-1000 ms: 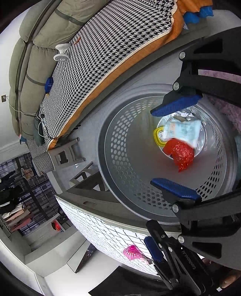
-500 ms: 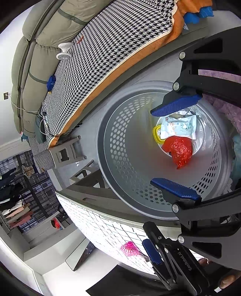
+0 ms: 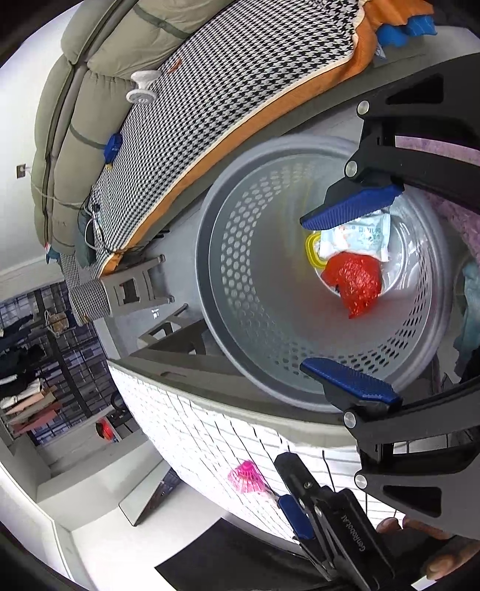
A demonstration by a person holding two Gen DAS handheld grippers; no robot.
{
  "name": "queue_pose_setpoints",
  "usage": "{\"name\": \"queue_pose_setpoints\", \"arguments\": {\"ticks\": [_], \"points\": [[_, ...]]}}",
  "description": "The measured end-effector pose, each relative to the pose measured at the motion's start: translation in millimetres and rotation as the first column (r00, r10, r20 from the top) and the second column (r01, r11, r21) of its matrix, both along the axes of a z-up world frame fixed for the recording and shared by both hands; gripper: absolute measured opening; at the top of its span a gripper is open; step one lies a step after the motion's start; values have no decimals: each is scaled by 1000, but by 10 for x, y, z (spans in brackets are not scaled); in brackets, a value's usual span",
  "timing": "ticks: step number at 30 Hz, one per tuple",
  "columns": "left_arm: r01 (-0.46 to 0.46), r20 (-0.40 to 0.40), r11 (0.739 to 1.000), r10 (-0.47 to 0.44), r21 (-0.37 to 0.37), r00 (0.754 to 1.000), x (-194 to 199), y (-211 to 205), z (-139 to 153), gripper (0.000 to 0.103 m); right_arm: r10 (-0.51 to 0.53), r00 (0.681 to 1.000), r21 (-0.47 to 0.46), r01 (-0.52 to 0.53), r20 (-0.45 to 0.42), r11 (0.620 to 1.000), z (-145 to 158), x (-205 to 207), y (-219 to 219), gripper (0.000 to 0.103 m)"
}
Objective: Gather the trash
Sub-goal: 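Move both tools back to the table toward the wrapper and shuttlecock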
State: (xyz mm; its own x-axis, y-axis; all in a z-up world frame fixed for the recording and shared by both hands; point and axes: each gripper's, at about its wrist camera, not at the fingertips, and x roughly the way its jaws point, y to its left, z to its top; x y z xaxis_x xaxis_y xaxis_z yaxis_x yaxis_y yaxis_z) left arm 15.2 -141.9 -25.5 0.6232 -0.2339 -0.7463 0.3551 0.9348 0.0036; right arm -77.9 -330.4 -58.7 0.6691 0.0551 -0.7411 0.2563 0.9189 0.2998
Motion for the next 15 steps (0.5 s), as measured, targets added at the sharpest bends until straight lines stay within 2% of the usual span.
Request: {"name": "queue_pose_setpoints", "arguments": {"ticks": [8, 15], "points": [[-103, 16, 994, 103, -28, 995, 87, 534, 111, 94, 99, 994, -7, -99, 46, 995, 146, 233, 333, 71], [-216, 31, 976, 217, -25, 976, 220, 1120, 162, 95, 217, 974, -22, -216, 71, 976, 285, 606, 719, 72]]}}
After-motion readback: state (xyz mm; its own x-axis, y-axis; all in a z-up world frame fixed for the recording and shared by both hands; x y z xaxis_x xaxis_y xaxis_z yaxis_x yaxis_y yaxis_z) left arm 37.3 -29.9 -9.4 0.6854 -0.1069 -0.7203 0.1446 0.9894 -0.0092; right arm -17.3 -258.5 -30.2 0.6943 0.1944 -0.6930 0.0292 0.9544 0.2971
